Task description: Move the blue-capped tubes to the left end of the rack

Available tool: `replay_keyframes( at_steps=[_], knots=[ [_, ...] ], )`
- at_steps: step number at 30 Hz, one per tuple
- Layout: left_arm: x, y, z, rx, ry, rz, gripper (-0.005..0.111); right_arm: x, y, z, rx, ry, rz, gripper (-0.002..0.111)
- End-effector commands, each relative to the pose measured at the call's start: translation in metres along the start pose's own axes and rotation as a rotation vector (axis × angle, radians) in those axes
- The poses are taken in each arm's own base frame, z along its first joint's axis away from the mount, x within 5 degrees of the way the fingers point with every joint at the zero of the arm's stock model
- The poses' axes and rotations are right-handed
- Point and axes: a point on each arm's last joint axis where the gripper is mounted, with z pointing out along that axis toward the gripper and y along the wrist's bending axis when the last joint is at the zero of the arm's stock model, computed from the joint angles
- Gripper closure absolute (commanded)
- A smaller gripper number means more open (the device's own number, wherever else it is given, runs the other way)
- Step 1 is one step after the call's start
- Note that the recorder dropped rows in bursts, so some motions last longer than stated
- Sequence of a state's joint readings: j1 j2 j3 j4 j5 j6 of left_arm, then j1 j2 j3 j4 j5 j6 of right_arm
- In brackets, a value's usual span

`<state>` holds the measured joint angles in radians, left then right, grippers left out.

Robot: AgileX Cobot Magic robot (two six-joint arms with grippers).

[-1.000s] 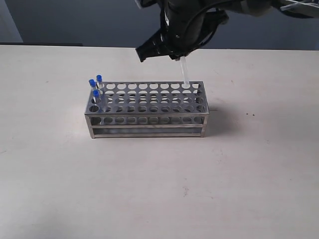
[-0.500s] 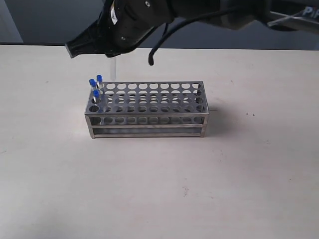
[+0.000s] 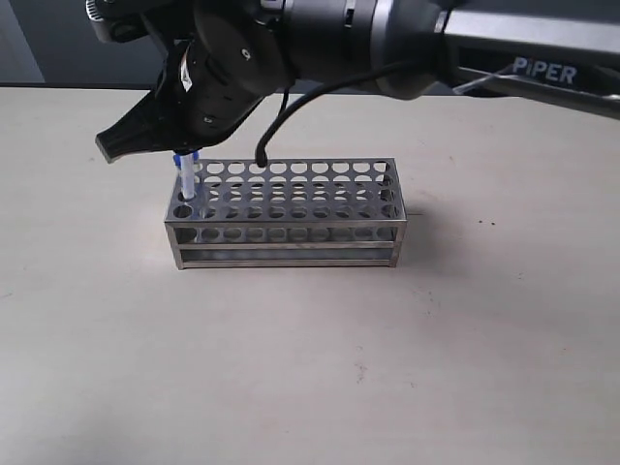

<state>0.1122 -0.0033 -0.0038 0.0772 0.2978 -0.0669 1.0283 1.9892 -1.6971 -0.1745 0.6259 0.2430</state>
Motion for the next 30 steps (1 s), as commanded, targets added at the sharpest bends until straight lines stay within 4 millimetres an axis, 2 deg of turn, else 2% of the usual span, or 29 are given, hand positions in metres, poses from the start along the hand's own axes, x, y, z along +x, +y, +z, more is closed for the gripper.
replay_keyframes(
  at_steps=[1,13,18,30],
  knots=[
    [0.000,-0.001,0.001,0.008,-0.006,-0.006,0.106,0.000,0.000,0.003,-0.005,-0.004,0.000,0.109],
    [0.000,-0.001,0.001,0.008,-0.006,-0.006,0.106,0.010,0.004,0.023,-0.029,0.043,0.018,0.109],
    [0.000,-0.001,0.001,0.008,-0.006,-0.006,0.106,0.018,0.005,0.039,-0.026,0.067,0.006,0.109],
    [0.000,-0.001,0.001,0.008,-0.006,-0.006,0.106,0.024,0.007,0.060,-0.040,0.036,0.006,0.109]
  ],
)
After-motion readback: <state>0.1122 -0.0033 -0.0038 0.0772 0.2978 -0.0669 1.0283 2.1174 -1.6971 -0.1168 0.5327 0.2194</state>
